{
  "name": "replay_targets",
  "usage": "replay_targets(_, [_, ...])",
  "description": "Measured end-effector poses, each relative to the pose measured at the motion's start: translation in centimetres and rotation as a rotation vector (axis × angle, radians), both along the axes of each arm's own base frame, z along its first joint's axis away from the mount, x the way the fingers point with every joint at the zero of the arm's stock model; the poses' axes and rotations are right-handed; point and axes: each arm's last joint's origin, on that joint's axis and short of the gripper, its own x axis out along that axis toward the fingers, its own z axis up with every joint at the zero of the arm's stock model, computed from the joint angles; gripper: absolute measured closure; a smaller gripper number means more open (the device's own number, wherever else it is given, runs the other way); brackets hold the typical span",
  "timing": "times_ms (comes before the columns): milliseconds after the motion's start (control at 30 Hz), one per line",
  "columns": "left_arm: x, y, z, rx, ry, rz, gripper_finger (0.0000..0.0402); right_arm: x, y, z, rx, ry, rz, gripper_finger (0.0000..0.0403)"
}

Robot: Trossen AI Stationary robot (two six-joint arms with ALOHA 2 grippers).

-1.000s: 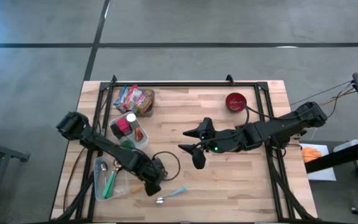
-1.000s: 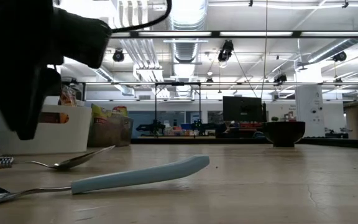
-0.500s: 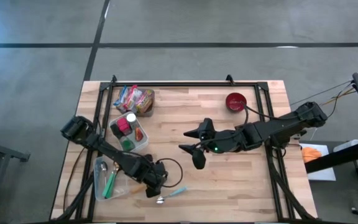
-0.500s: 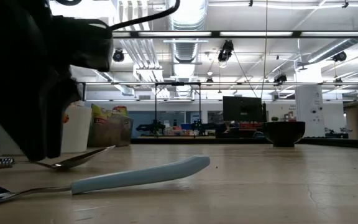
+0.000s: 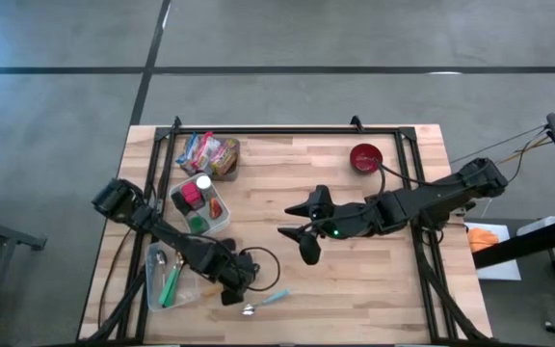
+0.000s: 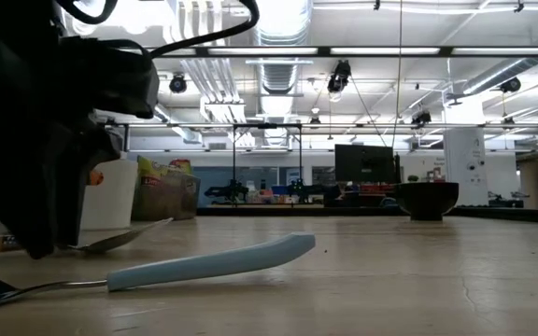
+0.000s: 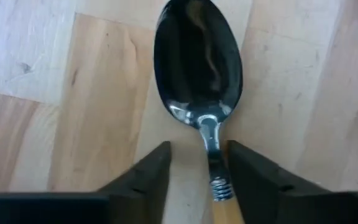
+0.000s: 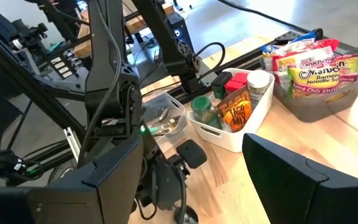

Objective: Pick & Place Food Item
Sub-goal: Put the yellow spoon into the transparent bin

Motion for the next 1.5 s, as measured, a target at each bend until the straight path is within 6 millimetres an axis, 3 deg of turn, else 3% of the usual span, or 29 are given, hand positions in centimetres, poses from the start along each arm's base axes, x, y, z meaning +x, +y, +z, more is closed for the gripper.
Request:
replay_targets(200, [0.1,-0.1,-0.1,-0.005,-0.012,-0.021,0.0384,0.0,0.0,0.0,0.000,0.000,0.000,0.0131])
replay_targets(567, [0.1,0.2,0.9,-0.036,-0.043,0.025,0.0398,0.0,0.0,-0.1,-0.003,0.008,0.000,0.0131])
replay_targets(1100, [-0.5,1.5,6.9,-0.143,-0.217,0.218,0.0400,0.0,0.0,-0.1,-0.005,0.014,-0.001,0.0131])
replay_targets(1267, [-2.2,2.6,9.9,-0.217,-0.237,0.391,0.0400,-0.1,0.0,-0.1,-0.005,0.013,-0.001,0.0131])
replay_targets(1500, [-7.1,4.9,13.3,-0.229,-0.144,0.709,0.0401,-0.1,0.0,-0.1,-0.005,0.013,0.000,0.0131])
